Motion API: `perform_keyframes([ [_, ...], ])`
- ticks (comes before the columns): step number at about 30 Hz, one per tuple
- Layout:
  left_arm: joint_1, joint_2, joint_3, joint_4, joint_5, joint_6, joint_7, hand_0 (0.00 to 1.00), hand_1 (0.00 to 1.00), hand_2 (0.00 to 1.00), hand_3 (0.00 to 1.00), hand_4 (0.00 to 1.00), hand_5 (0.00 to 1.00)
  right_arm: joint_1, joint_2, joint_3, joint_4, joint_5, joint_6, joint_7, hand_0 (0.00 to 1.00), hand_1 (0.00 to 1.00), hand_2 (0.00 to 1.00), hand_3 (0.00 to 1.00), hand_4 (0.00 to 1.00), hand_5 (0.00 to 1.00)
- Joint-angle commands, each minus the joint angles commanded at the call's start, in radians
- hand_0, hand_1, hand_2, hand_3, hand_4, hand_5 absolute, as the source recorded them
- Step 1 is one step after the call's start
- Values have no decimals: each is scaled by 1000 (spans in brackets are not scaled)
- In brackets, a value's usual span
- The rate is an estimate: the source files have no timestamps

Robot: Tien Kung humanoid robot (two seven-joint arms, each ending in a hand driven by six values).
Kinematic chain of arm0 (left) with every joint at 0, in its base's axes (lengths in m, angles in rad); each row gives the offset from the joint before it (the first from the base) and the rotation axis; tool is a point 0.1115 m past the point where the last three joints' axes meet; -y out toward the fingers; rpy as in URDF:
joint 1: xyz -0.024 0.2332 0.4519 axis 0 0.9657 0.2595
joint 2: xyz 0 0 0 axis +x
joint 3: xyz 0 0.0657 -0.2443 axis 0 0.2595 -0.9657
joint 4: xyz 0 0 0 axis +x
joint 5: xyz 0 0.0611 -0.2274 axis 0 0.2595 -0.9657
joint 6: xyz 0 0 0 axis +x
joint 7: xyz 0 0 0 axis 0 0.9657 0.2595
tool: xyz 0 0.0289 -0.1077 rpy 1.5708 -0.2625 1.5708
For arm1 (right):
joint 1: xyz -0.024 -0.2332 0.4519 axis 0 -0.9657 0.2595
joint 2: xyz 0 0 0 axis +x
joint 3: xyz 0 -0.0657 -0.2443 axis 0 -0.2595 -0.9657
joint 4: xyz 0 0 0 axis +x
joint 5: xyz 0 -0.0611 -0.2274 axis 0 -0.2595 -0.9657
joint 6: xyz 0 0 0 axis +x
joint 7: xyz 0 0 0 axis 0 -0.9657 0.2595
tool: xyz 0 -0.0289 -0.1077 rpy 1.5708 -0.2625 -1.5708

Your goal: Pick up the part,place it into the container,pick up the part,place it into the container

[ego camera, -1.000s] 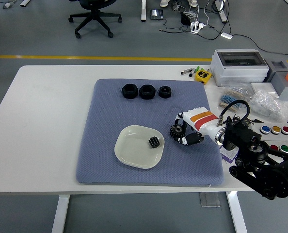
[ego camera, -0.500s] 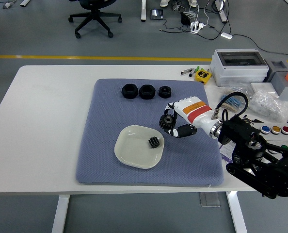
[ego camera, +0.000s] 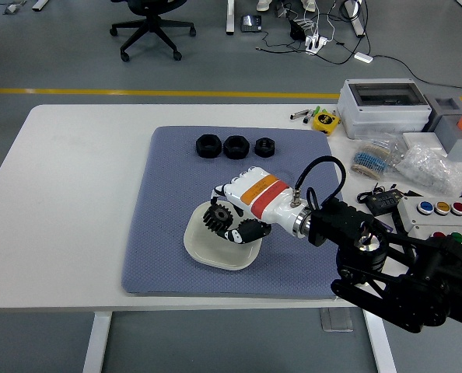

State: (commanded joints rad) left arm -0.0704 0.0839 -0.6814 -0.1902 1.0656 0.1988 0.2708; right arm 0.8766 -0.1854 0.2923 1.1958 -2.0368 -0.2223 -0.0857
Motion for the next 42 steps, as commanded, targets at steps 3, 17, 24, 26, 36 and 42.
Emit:
perform_keyframes([
  [3,0,1,5,-1,-1,0,1,515,562,556,627,661,638,4,12,-21,-16,-62,21,-3,315,425,696,821,998,340],
  [17,7,1,-11,-2,23,-4,10,516,563,557,627,661,639,-4,5,9,-24,-128,-18,-10,443,587,896,998,998,342],
  [24,9,1,-17,-1,28,-3,10,518,562,557,626,660,639,-26,-24,86,-13,-52,-94,-10,471,611,900,998,998,345],
  [26,9,0,-18,-1,27,-1,10,519,563,557,626,661,641,-40,-39,114,-19,25,-157,13,549,661,879,973,998,387],
  [36,2,-6,-8,1,5,6,3,521,563,561,626,663,643,-155,-149,277,128,447,-230,351,688,735,855,915,998,524],
  [42,0,-9,7,4,-20,12,-7,522,564,569,627,660,638,-229,-208,425,186,701,-179,400,725,758,847,916,998,587],
])
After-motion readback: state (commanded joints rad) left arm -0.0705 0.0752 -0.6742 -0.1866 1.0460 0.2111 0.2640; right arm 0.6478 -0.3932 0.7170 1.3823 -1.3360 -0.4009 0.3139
